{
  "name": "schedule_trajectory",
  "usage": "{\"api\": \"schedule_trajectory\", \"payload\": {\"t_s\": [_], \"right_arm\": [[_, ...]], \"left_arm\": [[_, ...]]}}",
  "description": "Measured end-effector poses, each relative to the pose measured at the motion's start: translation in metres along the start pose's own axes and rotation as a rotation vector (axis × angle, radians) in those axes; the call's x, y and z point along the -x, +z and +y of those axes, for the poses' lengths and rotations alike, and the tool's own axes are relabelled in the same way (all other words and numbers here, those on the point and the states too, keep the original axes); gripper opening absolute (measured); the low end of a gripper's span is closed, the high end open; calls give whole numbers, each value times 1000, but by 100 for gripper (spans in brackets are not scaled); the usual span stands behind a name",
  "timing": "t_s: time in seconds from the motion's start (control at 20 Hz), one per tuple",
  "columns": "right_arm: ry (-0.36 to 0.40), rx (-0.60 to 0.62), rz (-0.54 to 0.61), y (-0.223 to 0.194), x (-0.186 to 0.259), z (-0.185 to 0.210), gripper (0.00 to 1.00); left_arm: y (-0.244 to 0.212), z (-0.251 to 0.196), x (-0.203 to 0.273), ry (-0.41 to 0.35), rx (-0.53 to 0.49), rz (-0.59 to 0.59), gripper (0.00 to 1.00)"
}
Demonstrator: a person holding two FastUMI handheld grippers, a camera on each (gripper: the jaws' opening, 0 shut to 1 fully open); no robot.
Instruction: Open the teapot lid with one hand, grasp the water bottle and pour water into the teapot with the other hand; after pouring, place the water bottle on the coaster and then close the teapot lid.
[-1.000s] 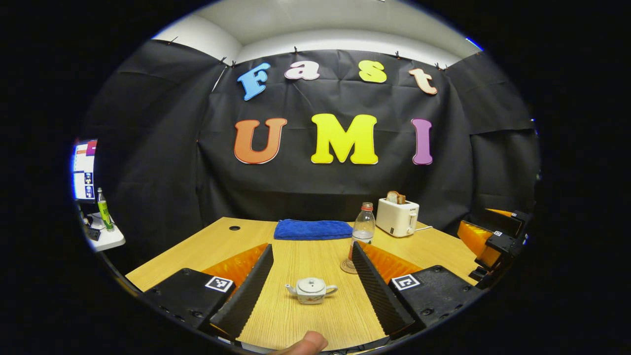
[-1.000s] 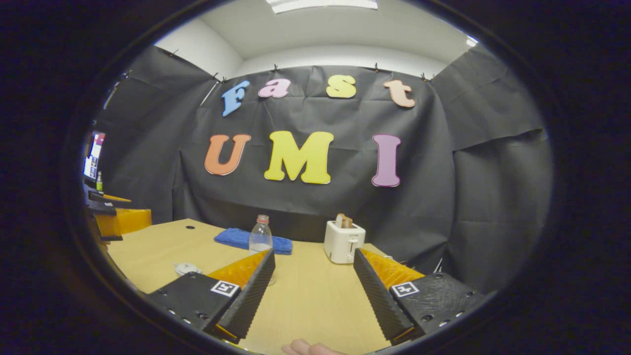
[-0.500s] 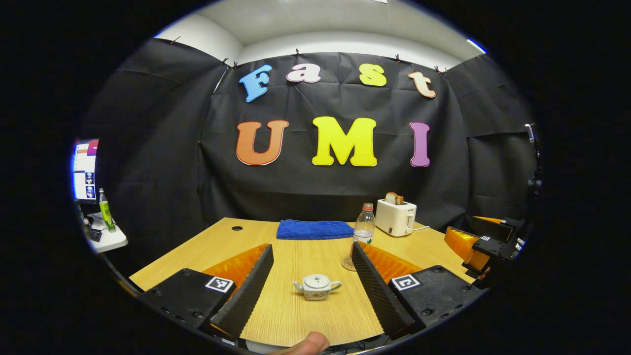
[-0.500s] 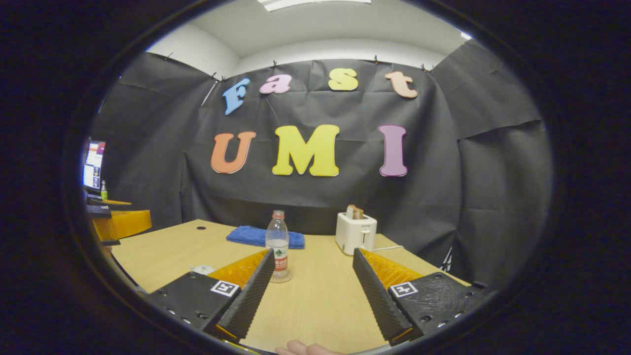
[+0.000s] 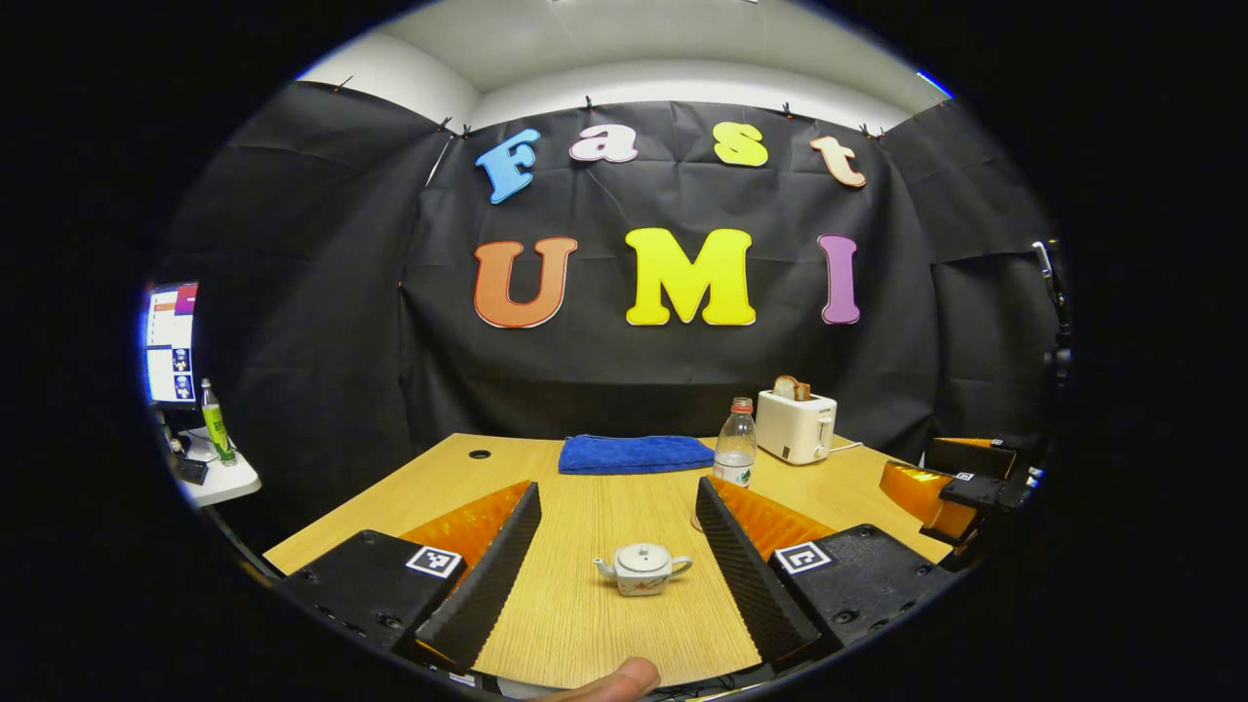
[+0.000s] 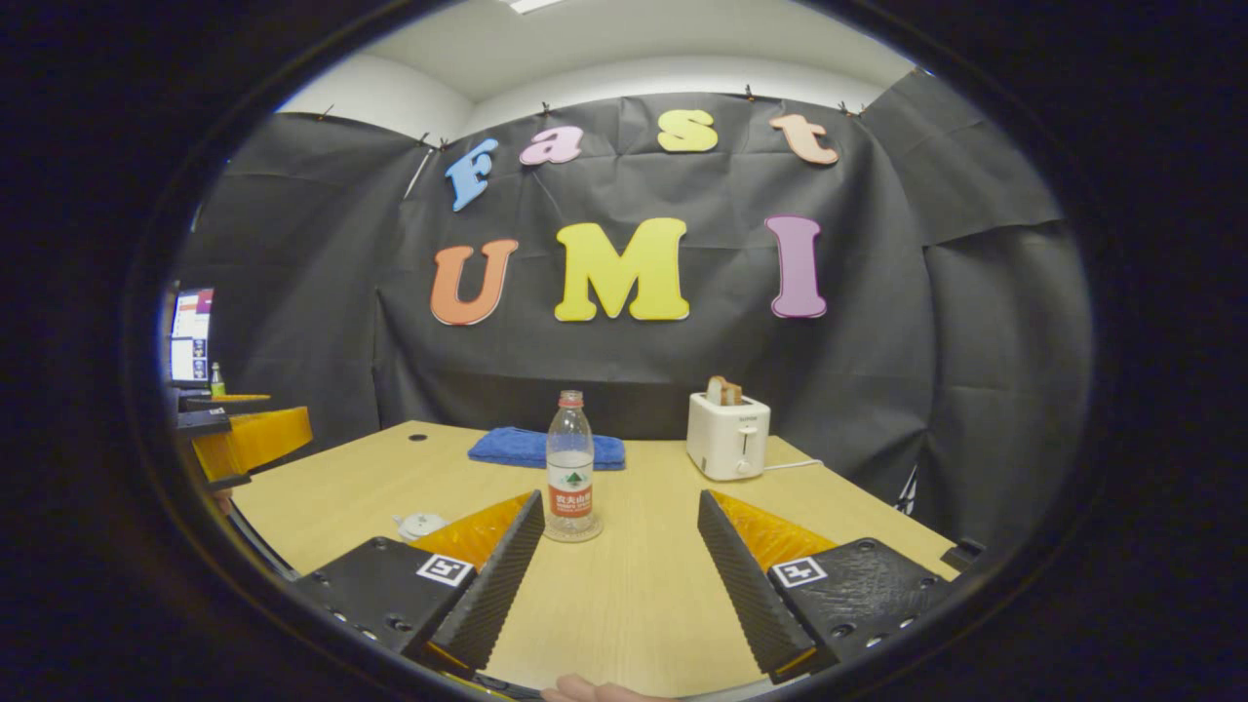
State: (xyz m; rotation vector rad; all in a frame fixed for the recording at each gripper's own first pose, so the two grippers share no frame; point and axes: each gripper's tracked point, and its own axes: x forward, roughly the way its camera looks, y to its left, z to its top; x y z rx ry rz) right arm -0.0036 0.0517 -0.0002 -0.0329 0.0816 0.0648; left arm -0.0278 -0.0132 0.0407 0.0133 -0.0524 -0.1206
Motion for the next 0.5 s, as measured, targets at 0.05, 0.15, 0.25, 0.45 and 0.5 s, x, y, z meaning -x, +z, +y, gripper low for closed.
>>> {"api": "schedule_trajectory", "payload": {"t_s": [0.05,0.15,0.25,0.45,0.5], "right_arm": [[-2,2,-5,1,0,-1,97],[-4,4,-10,2,0,-3,97],[-4,3,-10,2,0,-4,97],[1,5,-9,1,0,-6,97],[2,6,-9,0,0,-6,97]], "left_arm": [[-1,2,-1,6,5,2,100],[-3,1,-3,4,10,8,100],[-7,4,-5,9,5,19,100],[-9,6,-7,16,-5,21,100],[-10,7,-7,18,-3,23,100]]}}
